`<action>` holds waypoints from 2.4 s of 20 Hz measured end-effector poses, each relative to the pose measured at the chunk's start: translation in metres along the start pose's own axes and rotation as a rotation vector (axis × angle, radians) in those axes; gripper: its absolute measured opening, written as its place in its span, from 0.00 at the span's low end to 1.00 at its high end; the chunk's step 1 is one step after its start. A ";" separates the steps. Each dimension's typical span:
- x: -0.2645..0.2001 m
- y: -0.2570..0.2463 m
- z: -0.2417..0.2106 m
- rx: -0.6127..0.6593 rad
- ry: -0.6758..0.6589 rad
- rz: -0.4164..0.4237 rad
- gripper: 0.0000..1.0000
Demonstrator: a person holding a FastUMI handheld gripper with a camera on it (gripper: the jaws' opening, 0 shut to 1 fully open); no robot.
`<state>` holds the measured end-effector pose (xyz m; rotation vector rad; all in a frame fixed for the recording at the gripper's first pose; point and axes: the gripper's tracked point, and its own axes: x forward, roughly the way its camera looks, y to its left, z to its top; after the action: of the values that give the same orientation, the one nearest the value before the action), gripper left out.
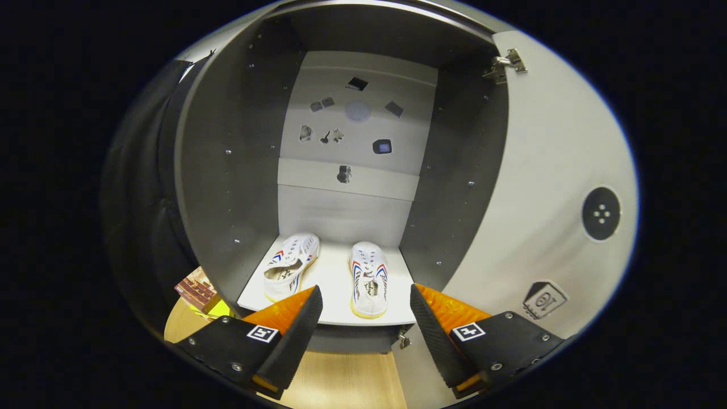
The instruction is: Open the shoe cabinet door, grab the shoes and put them into the shoe cabinet, then close the shoe cabinet door.
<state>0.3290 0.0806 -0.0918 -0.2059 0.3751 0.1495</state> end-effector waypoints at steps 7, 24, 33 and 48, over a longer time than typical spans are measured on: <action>-0.136 -0.028 0.005 0.030 -0.071 -0.040 0.96; -0.341 -0.193 -0.050 0.135 -0.128 -0.370 0.95; -0.280 -0.231 -0.028 0.210 -0.168 -0.332 0.95; -0.282 -0.164 -0.013 0.203 -0.197 -0.237 0.90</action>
<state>0.0952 -0.1113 0.0305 -0.0331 0.1658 -0.1019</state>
